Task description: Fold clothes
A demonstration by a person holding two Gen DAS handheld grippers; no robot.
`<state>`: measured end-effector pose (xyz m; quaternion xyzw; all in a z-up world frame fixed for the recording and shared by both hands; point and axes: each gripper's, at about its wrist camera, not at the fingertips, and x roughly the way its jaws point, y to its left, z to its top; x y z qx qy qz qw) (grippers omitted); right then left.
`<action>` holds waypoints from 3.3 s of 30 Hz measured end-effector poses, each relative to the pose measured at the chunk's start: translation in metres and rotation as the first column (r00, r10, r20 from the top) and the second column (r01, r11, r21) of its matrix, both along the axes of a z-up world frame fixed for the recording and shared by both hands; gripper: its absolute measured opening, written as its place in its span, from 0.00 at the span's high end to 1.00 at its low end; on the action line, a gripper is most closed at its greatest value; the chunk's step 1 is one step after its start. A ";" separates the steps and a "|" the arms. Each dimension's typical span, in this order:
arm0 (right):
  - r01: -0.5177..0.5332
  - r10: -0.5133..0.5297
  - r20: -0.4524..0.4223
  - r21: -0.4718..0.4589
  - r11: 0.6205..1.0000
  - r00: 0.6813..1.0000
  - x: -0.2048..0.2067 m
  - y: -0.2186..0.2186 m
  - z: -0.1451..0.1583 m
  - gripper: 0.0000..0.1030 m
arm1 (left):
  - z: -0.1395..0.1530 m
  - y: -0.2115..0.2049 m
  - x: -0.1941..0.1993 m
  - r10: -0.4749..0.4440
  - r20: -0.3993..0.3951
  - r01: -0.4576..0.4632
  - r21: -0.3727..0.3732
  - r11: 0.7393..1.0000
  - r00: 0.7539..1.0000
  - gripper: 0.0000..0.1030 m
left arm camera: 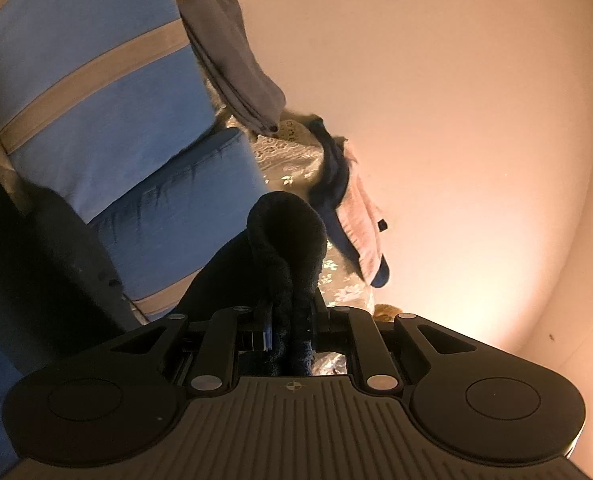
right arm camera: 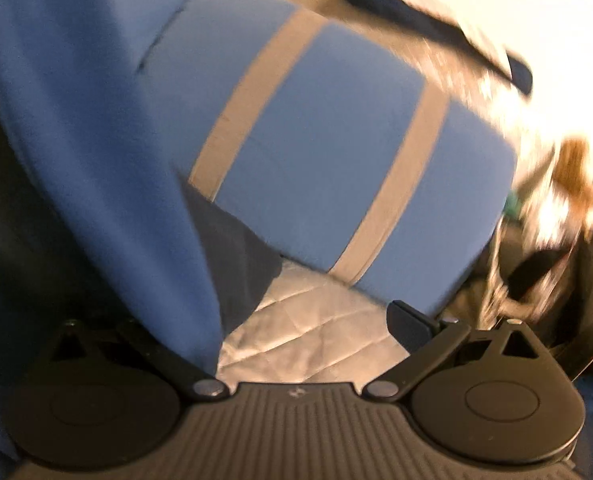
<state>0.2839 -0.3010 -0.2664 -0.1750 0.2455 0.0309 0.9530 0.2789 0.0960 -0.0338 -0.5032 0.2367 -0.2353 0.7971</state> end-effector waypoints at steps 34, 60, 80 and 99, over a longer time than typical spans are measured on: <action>0.044 0.030 -0.142 0.487 0.872 0.989 0.015 -0.076 0.004 0.00 | 0.004 0.006 0.036 0.111 0.007 -0.109 -0.138 0.984 0.994 0.85; 0.139 0.037 -0.314 0.519 0.843 0.949 0.008 -0.045 -0.034 0.00 | -0.001 -0.009 0.022 0.076 0.013 -0.073 -0.122 0.990 0.997 0.85; 0.265 -0.103 -0.325 0.504 0.822 0.940 0.018 -0.063 -0.037 0.00 | -0.060 0.100 -0.015 0.016 -0.056 0.001 0.293 0.956 0.998 0.85; 0.277 -0.095 -0.350 0.519 0.808 0.932 0.025 -0.065 -0.034 0.00 | -0.180 0.128 -0.077 -0.102 -0.299 0.239 0.469 0.851 0.949 0.84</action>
